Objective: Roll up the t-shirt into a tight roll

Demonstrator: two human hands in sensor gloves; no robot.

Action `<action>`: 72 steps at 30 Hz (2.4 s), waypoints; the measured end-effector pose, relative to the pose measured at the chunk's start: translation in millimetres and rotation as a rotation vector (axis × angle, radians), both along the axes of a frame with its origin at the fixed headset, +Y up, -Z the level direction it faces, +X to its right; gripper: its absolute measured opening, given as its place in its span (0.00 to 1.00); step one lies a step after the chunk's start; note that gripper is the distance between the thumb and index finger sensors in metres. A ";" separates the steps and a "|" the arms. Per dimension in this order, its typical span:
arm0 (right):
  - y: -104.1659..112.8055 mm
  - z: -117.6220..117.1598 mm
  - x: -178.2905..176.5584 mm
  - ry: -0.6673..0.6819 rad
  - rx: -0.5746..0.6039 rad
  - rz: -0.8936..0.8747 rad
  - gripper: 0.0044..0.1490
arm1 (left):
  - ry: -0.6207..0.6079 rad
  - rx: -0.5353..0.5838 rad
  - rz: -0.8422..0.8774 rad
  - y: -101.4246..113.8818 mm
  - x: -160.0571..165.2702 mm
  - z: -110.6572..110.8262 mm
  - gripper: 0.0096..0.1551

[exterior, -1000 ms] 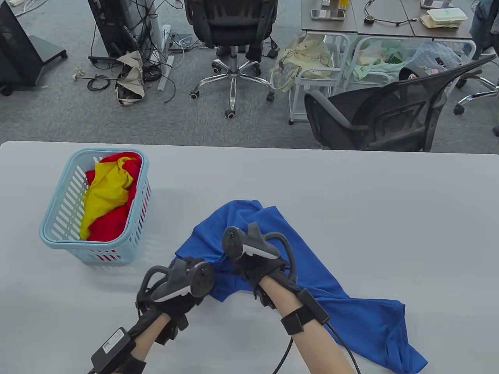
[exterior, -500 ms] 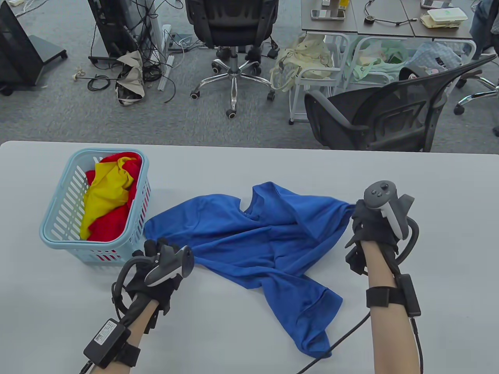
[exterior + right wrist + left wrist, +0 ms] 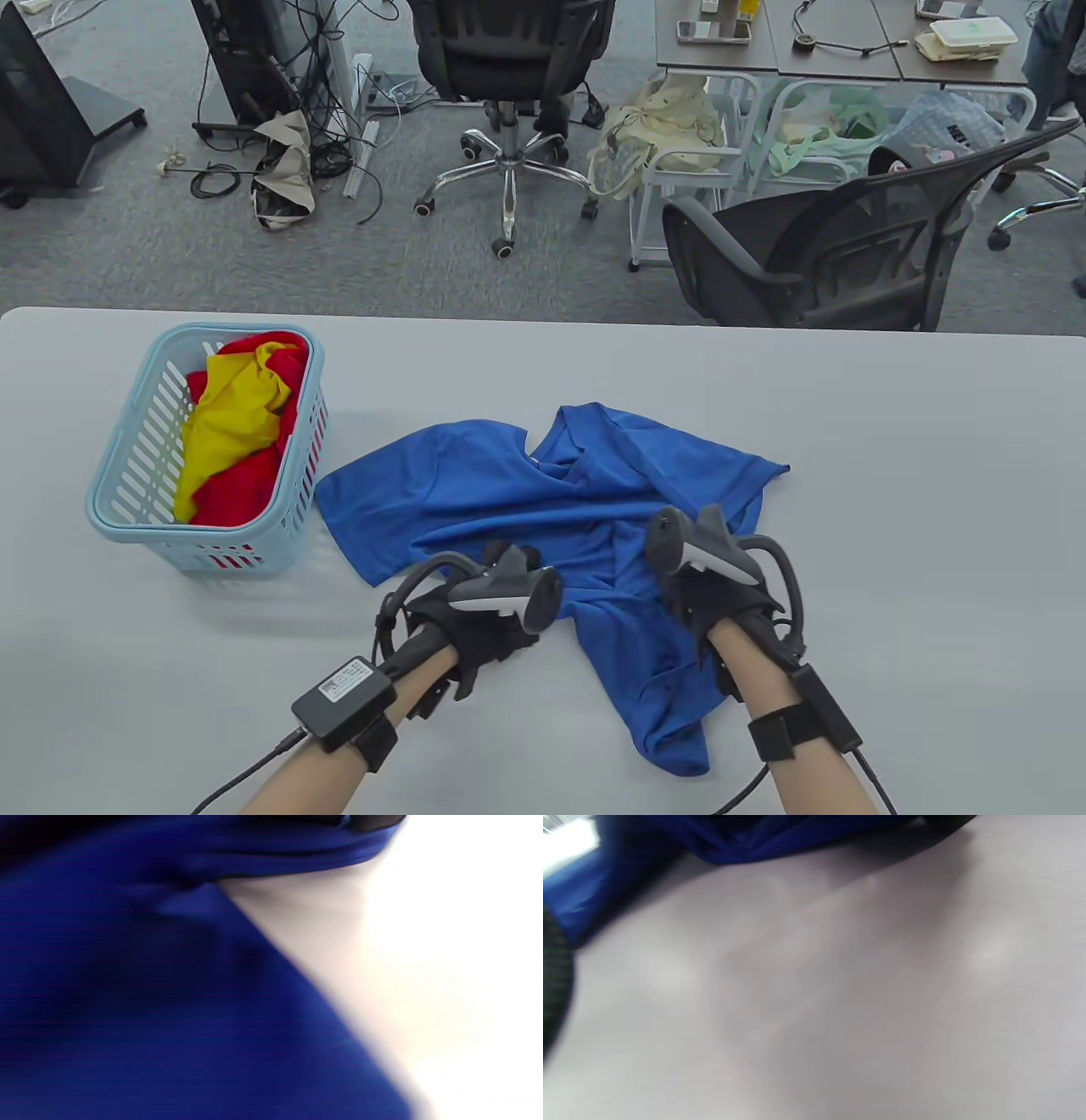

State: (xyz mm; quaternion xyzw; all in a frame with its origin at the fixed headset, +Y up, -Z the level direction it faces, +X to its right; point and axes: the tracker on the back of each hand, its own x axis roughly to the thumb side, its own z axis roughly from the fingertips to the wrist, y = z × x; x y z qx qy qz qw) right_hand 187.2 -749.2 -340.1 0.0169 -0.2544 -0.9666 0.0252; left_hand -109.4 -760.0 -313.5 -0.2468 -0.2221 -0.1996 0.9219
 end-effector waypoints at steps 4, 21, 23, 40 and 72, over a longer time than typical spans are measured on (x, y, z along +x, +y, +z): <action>-1.7 4.3 33.6 -0.071 -0.031 -0.225 0.33 | 0.015 0.126 -0.123 14.7 -26.9 -11.2 0.29; -5.8 44.6 2.4 -0.054 -0.001 -0.010 0.60 | -0.047 0.091 -0.129 -9.5 -0.1 7.0 0.41; -6.0 40.8 29.7 -0.115 -0.014 0.031 0.64 | 0.080 0.070 -0.065 -5.6 -34.2 5.0 0.44; -0.6 47.0 -51.5 0.150 0.017 -0.072 0.61 | 0.190 0.138 0.325 42.0 11.4 -6.3 0.41; 22.9 66.3 -17.8 0.075 0.043 0.011 0.58 | 0.236 0.077 -0.052 17.3 -73.7 9.1 0.40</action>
